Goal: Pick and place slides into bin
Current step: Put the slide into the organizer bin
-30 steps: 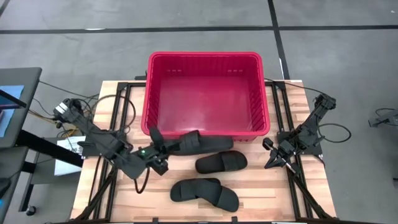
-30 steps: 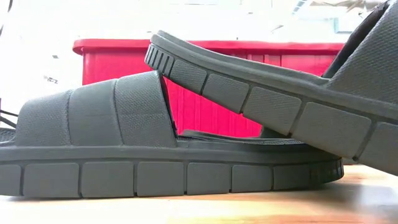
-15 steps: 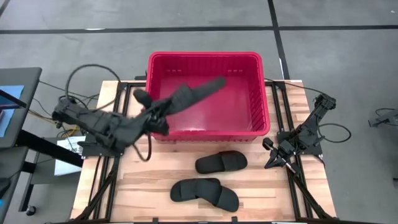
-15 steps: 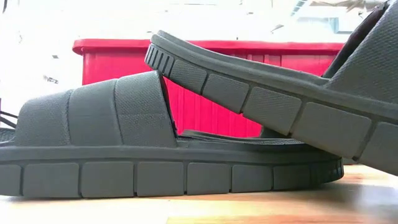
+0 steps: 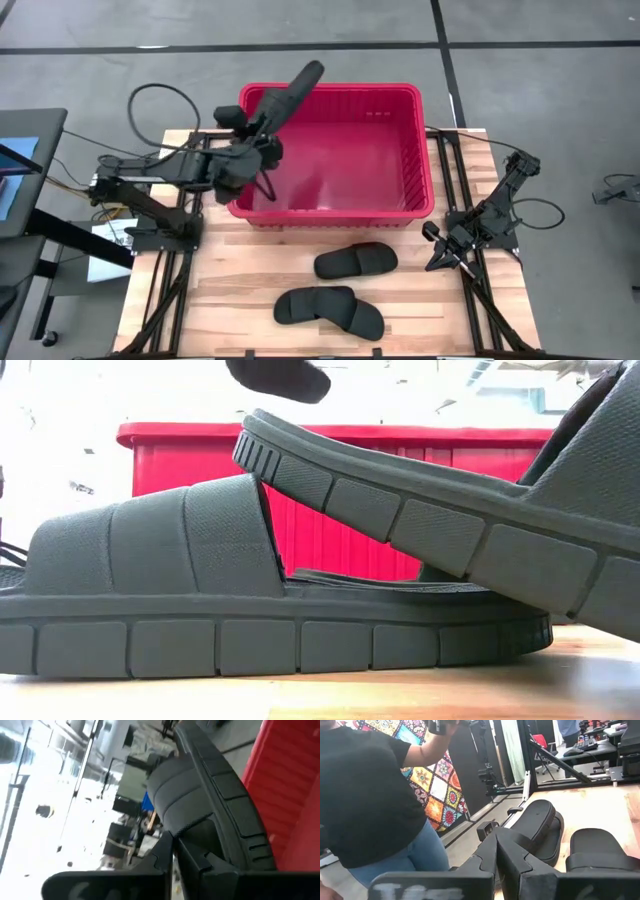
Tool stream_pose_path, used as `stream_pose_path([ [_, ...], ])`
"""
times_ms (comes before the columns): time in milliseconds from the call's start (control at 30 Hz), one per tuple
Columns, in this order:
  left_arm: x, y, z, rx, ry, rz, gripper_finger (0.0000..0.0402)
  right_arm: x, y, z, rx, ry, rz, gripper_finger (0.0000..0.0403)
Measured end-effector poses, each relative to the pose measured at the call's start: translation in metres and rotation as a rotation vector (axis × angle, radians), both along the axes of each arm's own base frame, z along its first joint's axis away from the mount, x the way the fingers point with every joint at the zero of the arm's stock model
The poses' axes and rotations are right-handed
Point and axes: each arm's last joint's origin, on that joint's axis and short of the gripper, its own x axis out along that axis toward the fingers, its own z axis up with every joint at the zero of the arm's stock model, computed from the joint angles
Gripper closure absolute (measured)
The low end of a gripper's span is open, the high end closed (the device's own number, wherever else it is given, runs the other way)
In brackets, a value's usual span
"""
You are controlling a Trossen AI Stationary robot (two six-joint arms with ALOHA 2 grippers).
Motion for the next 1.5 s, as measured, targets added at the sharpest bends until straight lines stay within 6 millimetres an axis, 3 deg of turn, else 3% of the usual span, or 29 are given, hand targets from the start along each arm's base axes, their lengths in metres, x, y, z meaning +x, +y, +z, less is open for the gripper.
stream_pose_path([
  [433, 0.040, -0.009, -0.040, 0.082, 0.175, 0.116, 0.0401, 0.000, 0.000, 0.000, 0.000, 0.000, 0.000, 0.0403],
  [767, 0.040, -0.018, -0.049, 0.029, 0.112, 0.031, 0.0401, 0.000, 0.000, 0.000, 0.000, 0.000, 0.000, 0.0403],
  [867, 0.036, -0.023, -0.050, -0.077, 0.071, -0.095, 0.0402, 0.000, 0.000, 0.000, 0.000, 0.000, 0.000, 0.0403],
  [967, 0.022, -0.023, -0.046, -0.290, 0.014, -0.186, 0.0402, 0.000, 0.000, 0.000, 0.000, 0.000, 0.000, 0.0403],
  [1067, 0.004, -0.018, -0.037, -0.453, -0.021, -0.141, 0.0401, 0.000, 0.000, 0.000, 0.000, 0.000, 0.000, 0.0403],
  [1300, -0.020, -0.008, -0.012, -0.504, -0.102, -0.041, 0.0401, 0.000, 0.000, 0.000, 0.000, 0.000, 0.000, 0.0403],
  [1500, -0.023, 0.010, -0.020, -0.569, -0.046, 0.063, 0.0401, 0.000, 0.000, 0.000, 0.000, 0.000, 0.000, 0.0403],
])
